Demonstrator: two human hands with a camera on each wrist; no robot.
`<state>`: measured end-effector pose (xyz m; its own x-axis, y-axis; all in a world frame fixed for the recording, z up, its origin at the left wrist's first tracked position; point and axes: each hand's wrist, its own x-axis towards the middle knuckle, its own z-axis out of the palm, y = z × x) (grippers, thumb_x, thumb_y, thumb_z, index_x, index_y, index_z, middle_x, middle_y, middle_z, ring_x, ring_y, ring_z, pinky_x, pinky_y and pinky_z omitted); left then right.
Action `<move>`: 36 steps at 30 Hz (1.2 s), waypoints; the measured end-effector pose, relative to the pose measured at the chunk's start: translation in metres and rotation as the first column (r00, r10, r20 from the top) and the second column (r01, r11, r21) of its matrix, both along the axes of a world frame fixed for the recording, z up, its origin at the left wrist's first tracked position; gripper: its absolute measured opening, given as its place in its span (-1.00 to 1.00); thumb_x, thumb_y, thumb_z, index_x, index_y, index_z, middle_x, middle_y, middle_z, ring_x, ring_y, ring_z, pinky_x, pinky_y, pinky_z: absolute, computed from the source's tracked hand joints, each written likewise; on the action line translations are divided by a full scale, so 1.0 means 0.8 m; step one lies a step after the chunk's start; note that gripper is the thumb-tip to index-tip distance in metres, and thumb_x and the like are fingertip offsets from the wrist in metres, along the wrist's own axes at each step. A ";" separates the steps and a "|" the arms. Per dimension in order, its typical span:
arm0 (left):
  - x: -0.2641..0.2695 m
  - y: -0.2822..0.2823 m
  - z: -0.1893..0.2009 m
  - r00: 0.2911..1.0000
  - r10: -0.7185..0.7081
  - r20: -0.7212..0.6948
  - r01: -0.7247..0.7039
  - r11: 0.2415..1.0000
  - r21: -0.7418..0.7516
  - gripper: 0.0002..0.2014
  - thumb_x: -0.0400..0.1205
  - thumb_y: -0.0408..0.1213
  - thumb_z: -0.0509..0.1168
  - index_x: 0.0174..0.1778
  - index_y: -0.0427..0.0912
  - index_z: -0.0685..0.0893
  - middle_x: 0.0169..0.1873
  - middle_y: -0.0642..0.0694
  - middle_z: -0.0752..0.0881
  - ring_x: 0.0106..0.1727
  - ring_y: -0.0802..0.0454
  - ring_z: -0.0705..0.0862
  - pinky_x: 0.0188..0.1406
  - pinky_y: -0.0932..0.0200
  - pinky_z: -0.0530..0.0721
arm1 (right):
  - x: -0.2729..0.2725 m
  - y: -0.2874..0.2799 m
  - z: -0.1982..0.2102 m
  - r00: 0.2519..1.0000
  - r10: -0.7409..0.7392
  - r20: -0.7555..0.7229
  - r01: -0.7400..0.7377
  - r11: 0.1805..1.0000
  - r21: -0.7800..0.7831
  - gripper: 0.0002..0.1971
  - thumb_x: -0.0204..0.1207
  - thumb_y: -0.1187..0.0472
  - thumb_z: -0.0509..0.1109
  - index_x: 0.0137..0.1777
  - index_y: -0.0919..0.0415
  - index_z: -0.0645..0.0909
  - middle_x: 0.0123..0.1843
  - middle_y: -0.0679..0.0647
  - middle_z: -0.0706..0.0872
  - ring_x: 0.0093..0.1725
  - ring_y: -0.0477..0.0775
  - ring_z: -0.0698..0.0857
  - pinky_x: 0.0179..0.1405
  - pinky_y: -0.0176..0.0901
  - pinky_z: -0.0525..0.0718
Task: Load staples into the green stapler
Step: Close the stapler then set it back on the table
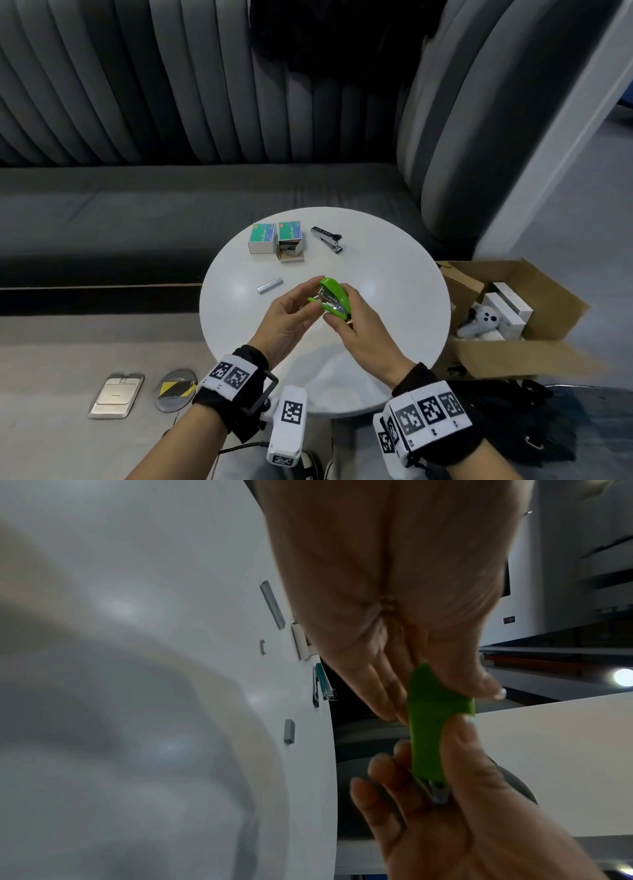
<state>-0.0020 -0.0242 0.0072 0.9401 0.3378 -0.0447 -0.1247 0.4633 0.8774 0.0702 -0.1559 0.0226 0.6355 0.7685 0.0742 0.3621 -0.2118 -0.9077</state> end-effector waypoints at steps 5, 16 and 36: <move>-0.001 -0.001 0.000 1.000 0.001 -0.016 -0.001 1.000 -0.029 -0.63 0.56 -0.60 0.16 0.20 -0.14 0.60 -0.03 0.03 0.82 0.00 0.14 0.77 -0.04 0.37 0.71 | 0.006 -0.005 0.003 0.998 0.017 -0.054 -0.015 0.999 0.041 -0.58 0.59 0.20 0.29 0.43 0.02 0.37 0.19 0.09 0.55 0.00 -0.05 0.62 -0.04 -0.29 0.70; -0.002 0.001 0.006 0.997 0.042 -0.058 -0.048 0.994 -0.094 -0.72 0.64 -0.41 0.12 0.23 -0.28 0.58 -0.12 -0.06 0.84 -0.08 0.08 0.80 -0.07 0.35 0.75 | 0.019 -0.004 -0.004 0.993 -0.046 -0.109 0.061 0.989 0.138 -0.50 0.51 0.34 0.37 0.46 0.15 0.43 0.04 0.04 0.62 -0.12 -0.09 0.66 -0.15 -0.39 0.69; -0.003 -0.007 0.016 0.952 0.002 -0.306 0.014 0.999 0.052 -0.79 0.55 -0.22 0.32 -0.04 -0.27 0.75 -0.17 -0.17 0.81 -0.21 -0.02 0.79 -0.17 0.26 0.78 | 0.021 -0.018 -0.009 0.999 -0.046 -0.029 0.047 0.999 0.000 -0.62 0.43 0.27 0.47 0.27 0.16 0.63 0.10 0.10 0.70 0.13 0.09 0.68 0.10 -0.32 0.61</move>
<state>-0.0045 -0.0299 0.0202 0.8861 0.3420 -0.3127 0.1563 0.4148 0.8964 0.0871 -0.1701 0.0154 0.6724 0.7381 0.0557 0.3256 -0.2274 -0.9178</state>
